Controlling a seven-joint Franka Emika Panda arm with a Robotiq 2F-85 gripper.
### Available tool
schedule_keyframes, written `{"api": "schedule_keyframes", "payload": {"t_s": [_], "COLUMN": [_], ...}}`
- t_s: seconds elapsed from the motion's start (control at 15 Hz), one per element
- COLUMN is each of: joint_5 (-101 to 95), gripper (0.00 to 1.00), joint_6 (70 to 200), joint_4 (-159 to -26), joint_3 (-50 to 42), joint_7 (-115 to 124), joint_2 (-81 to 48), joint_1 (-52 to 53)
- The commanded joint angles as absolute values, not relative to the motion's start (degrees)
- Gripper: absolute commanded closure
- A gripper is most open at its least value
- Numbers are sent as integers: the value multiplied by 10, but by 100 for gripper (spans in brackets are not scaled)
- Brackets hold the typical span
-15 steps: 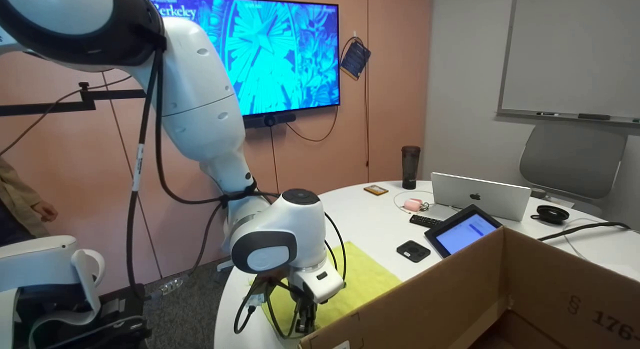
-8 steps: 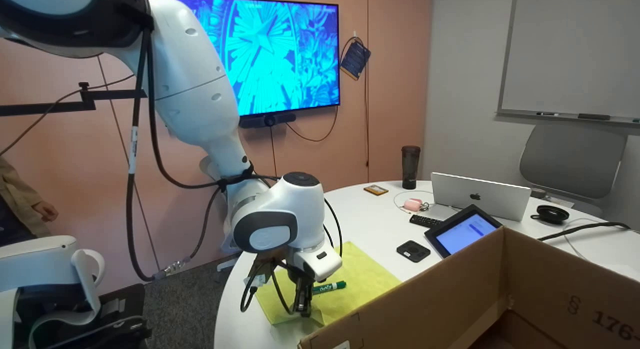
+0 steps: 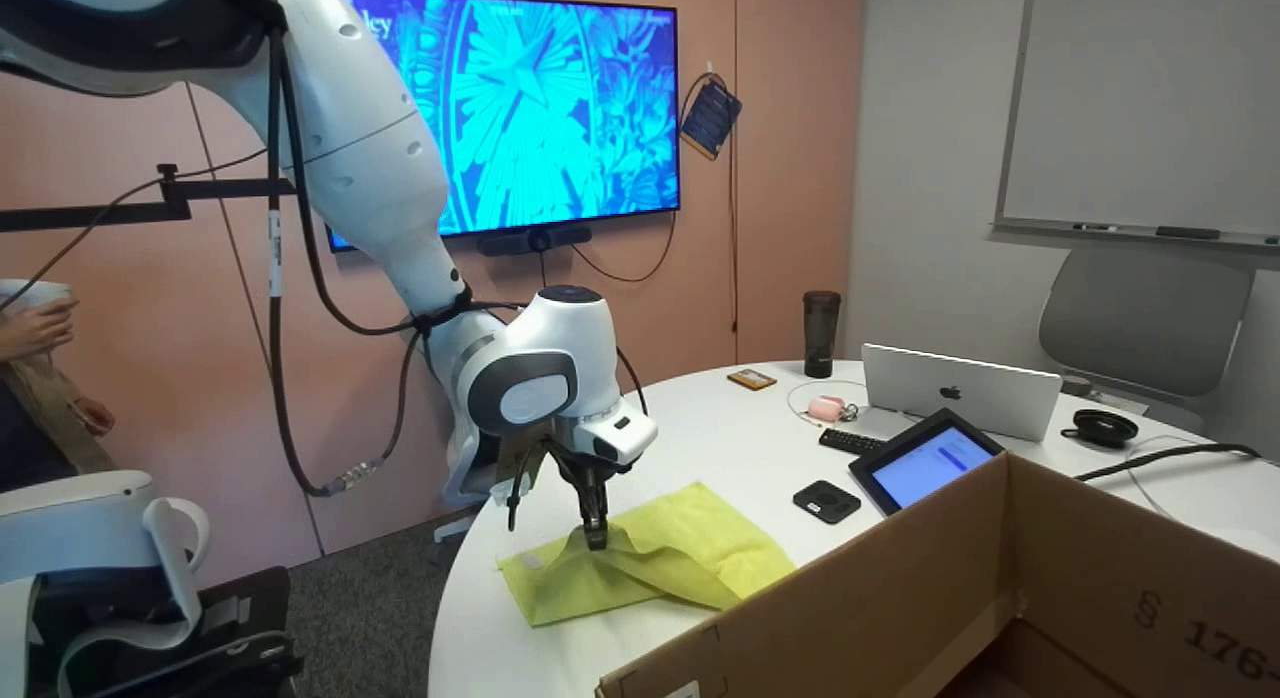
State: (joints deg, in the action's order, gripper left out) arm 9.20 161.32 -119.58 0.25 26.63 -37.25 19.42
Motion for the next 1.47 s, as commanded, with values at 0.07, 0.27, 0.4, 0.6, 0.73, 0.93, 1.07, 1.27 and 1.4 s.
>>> {"api": "schedule_keyframes", "payload": {"t_s": [0.07, 0.27, 0.4, 0.6, 0.73, 0.93, 1.07, 1.27, 1.4], "joint_5": [39, 9, -4, -13, -19, -28, -33, -28, -26], "gripper": [100, 100, 100, 67, 50, 27, 11, 0, 0], "joint_6": [1576, 1543, 1532, 1531, 1529, 1538, 1550, 1560, 1564], "joint_4": [-1146, -1122, -1114, -1111, -1111, -1115, -1115, -1101, -1083], "joint_3": [2, 2, 3, 4, 2, 2, -6, -18, -31], "joint_7": [272, 273, 269, 263, 261, 260, 264, 270, 276], "joint_2": [-407, -432, -443, -446, -443, -430, -415, -396, -394], "joint_1": [266, 302, 315, 322, 325, 325, 324, 311, 301]}}
